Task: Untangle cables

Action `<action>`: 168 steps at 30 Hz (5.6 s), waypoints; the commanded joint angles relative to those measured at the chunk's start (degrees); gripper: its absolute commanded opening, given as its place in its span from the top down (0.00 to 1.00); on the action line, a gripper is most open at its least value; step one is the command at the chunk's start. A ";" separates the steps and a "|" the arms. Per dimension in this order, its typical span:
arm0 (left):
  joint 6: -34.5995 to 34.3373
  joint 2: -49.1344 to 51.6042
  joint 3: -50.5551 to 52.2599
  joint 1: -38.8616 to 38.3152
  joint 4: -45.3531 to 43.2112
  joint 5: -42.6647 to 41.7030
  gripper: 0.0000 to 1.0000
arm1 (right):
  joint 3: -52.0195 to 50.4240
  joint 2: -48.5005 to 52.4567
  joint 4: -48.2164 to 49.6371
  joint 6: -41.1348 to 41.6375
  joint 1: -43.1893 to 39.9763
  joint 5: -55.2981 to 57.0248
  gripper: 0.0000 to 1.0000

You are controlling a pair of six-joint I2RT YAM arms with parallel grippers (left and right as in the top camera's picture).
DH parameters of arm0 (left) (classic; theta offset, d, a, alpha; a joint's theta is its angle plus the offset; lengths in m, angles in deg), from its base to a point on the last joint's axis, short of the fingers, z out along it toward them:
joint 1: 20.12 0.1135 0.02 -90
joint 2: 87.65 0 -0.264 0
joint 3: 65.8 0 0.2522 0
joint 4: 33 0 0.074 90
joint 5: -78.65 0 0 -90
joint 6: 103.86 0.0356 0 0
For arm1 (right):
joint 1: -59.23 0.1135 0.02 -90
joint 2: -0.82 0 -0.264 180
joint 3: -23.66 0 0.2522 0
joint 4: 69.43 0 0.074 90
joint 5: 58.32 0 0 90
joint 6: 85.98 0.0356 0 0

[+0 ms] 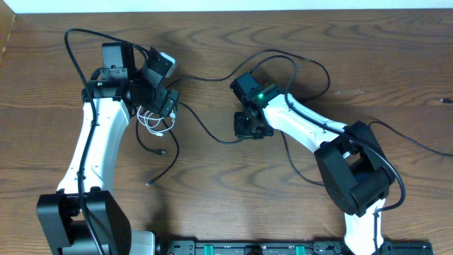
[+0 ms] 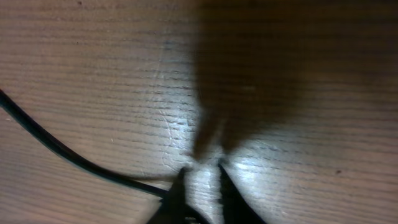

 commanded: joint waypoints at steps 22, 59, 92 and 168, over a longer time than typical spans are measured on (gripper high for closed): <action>-0.94 0.59 0.22 0.13 0.20 -0.76 0.08 | 1.36 -40.61 -8.22 -5.05 -23.52 25.59 0.99; -0.92 0.59 0.22 0.13 0.13 -2.91 0.07 | 1.57 -42.84 50.69 -49.81 -30.82 62.03 0.99; -0.94 0.59 0.22 0.13 0.20 -3.96 0.08 | 1.62 -42.80 71.23 -63.12 -22.60 65.55 0.99; -0.92 0.59 0.22 0.13 0.15 -6.56 0.08 | 1.51 -9.18 -24.33 -13.35 -79.54 21.62 0.01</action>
